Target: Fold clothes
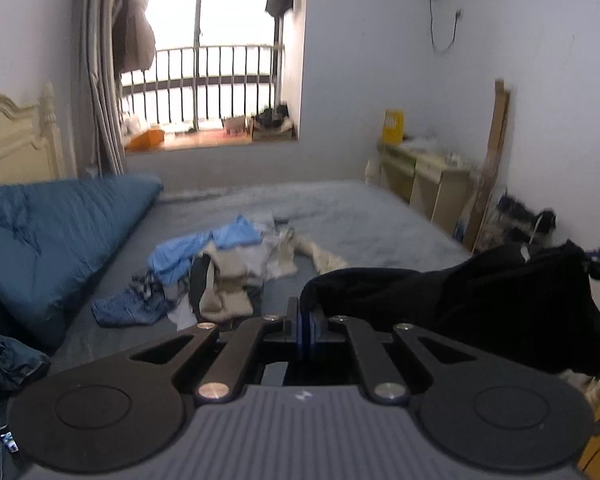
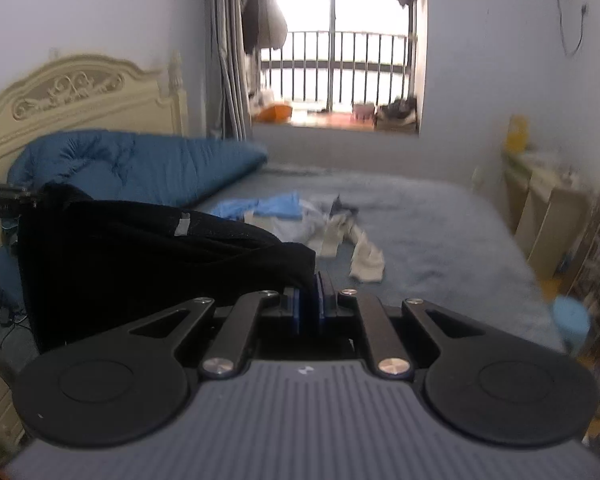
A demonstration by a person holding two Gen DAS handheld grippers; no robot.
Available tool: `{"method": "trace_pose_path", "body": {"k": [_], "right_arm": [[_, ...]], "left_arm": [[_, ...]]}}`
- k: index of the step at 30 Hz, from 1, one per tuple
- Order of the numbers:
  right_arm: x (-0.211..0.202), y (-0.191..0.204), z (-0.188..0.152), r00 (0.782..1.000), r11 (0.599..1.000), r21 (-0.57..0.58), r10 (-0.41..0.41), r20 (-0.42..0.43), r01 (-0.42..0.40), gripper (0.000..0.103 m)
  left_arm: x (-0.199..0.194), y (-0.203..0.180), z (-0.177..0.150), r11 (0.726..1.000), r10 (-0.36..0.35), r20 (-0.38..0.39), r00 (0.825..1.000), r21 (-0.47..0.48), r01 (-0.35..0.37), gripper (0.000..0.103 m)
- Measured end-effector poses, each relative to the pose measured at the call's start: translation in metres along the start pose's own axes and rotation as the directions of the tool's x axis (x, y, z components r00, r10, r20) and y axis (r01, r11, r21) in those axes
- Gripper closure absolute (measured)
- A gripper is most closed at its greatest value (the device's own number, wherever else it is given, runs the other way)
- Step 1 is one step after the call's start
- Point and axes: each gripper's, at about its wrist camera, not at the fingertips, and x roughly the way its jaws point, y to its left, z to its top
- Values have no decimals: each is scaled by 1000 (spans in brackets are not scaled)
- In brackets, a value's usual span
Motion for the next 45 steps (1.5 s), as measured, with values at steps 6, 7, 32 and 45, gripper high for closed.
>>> {"method": "trace_pose_path", "body": {"k": [6,7,32,45], "right_arm": [[158,7,-27,994,1000,-18,-27,-104,25,97],[187,6,-33,993,999,-12,-31,-116,30,97],[541,-59,-162,905,950,273,-23,-425,152,43],[313,-79,-151,910,933,326,264,-320,-155,33]], "left_arm": [[138,65,-38,998,-25,-79,997,61,30,99],[164,75,-44,997,-31,-93,995,63,37,99],[473,167,-190,1000,19,-427,904,12,-15,40],[219,127,-225,972,18,-439,898,-204,-119,35]]}}
